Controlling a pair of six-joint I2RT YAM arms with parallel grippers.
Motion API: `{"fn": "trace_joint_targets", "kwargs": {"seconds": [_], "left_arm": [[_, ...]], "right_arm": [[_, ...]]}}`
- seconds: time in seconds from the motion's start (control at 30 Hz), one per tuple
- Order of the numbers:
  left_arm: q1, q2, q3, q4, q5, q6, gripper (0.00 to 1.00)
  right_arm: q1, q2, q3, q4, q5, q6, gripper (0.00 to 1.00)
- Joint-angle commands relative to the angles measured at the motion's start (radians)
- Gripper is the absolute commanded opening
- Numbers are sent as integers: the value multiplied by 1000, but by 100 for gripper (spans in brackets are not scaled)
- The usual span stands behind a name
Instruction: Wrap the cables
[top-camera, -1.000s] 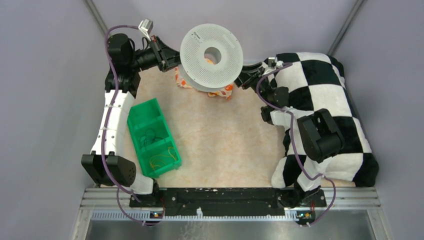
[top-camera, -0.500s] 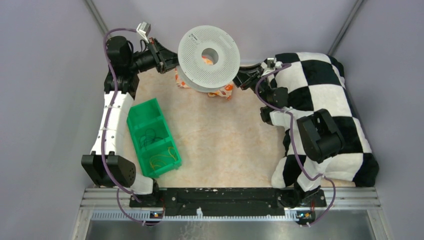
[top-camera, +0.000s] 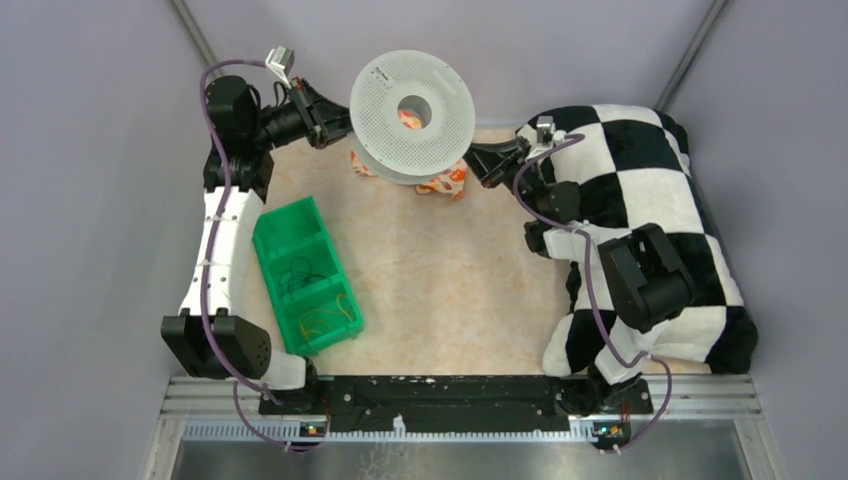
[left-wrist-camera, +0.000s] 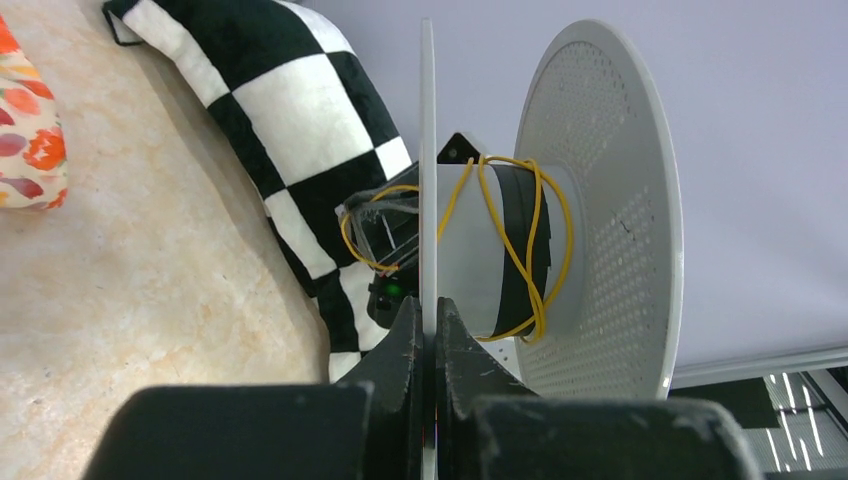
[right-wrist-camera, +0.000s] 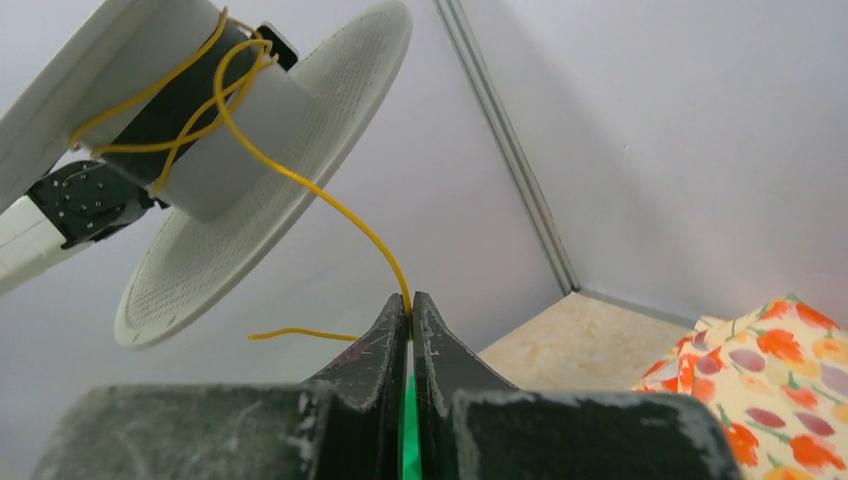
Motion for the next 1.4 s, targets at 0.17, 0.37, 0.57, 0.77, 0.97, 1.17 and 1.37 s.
{"fn": "trace_joint_targets", "kwargs": {"seconds": [0.17, 0.37, 0.57, 0.77, 0.97, 1.17, 1.37], "left_arm": [[20, -107, -50, 75, -126, 24, 0], [13, -165, -126, 81, -235, 77, 0], [0, -258, -221, 96, -406, 80, 0], [-56, -325, -293, 124, -534, 59, 0], [-134, -355, -293, 46, -675, 168, 0], [-316, -360, -280, -2, -959, 339, 0], [-421, -327, -295, -4, -1147, 471, 0]], "right_arm": [[15, -249, -165, -37, -85, -87, 0], [110, -459, -79, -699, -26, -289, 0], [269, -498, 47, -1076, 137, -420, 0], [379, -426, 123, -1146, 205, -420, 0], [442, -383, 195, -1159, 204, -404, 0], [454, -356, 251, -1183, 175, -334, 0], [461, -345, 272, -1183, 151, -270, 0]]}}
